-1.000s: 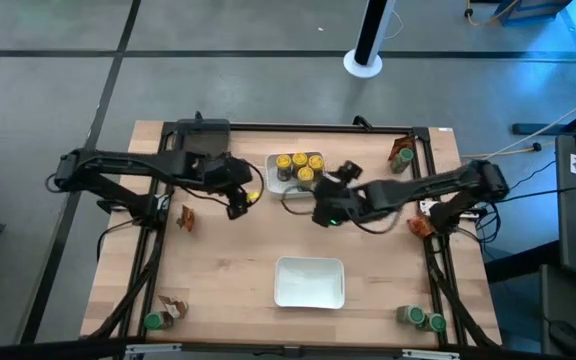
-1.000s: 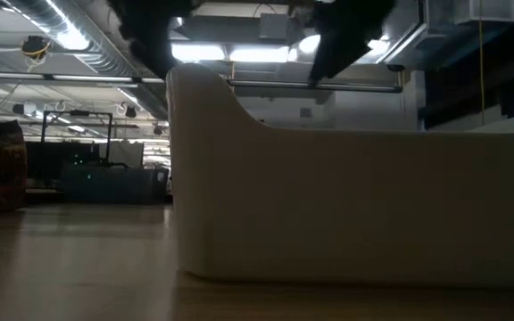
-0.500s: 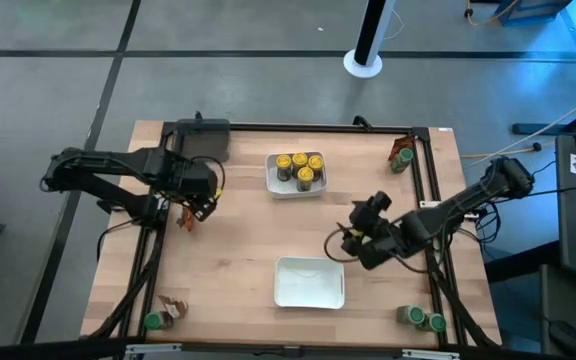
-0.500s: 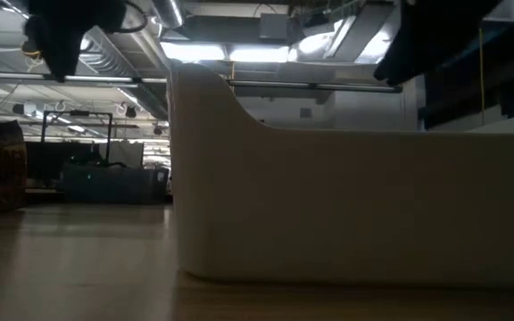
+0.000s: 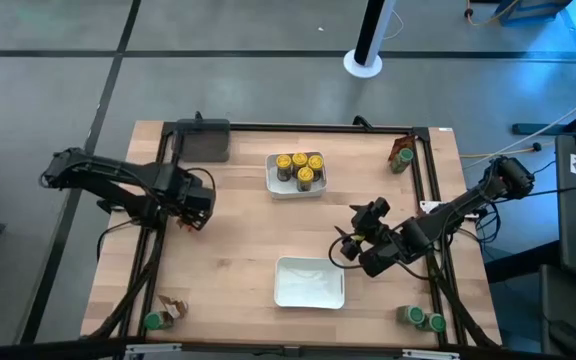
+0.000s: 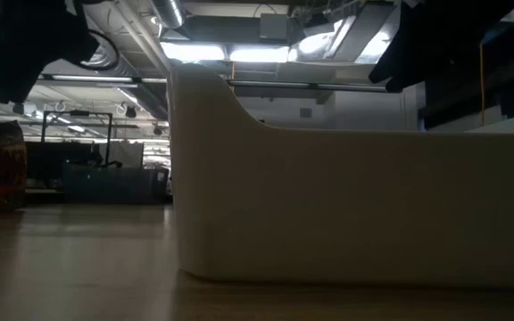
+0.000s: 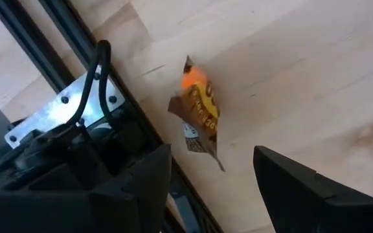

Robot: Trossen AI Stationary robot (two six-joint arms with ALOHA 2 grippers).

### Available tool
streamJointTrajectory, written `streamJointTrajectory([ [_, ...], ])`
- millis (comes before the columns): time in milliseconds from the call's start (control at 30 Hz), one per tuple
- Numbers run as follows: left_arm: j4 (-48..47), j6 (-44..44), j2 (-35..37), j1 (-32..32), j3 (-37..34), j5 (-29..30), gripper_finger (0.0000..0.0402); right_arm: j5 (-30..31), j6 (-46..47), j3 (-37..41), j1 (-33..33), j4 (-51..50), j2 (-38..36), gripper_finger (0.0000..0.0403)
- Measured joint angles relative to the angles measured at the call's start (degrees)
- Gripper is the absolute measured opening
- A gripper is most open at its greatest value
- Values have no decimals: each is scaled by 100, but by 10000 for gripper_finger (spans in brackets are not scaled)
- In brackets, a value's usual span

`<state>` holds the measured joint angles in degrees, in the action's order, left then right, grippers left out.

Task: Sort spices by type
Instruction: Put the orange seasoning pack into the black bin

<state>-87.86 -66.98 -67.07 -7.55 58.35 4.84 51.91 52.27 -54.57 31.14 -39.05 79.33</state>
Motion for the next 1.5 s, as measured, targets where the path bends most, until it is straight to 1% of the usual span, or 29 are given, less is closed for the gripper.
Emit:
streamJointTrajectory([
  [200, 396, -116, 1, -147, -327, 22, 203, 39, -7, 0, 0, -1, 0, 349],
  [433, 477, -184, -2, -149, -749, 44, 203, 115, -13, 0, 0, -2, 0, 349],
  [600, 790, -113, -2, -149, -899, 44, 198, 119, -22, 0, 0, -7, 0, 349],
  [700, 783, -3, -4, -149, -927, 47, 174, 124, -22, 77, 0, -1, 0, 349],
  [900, 879, 206, -2, -149, -927, 47, 94, 110, 24, 186, 0, 19, 2, 349],
  [1133, 910, 801, -4, -120, -927, 48, 11, 117, 4, 186, 0, 22, 2, 349],
  [1300, 914, 1434, -4, 16, -922, 55, 5, 117, -16, 186, 0, 20, 2, 349],
  [1400, 843, 2112, -4, 181, -846, 61, 2, 115, -20, 186, 0, 20, 2, 349],
  [1500, 858, 2963, -4, 377, -602, 161, 2, 115, -22, 186, 0, 17, 2, 349],
])
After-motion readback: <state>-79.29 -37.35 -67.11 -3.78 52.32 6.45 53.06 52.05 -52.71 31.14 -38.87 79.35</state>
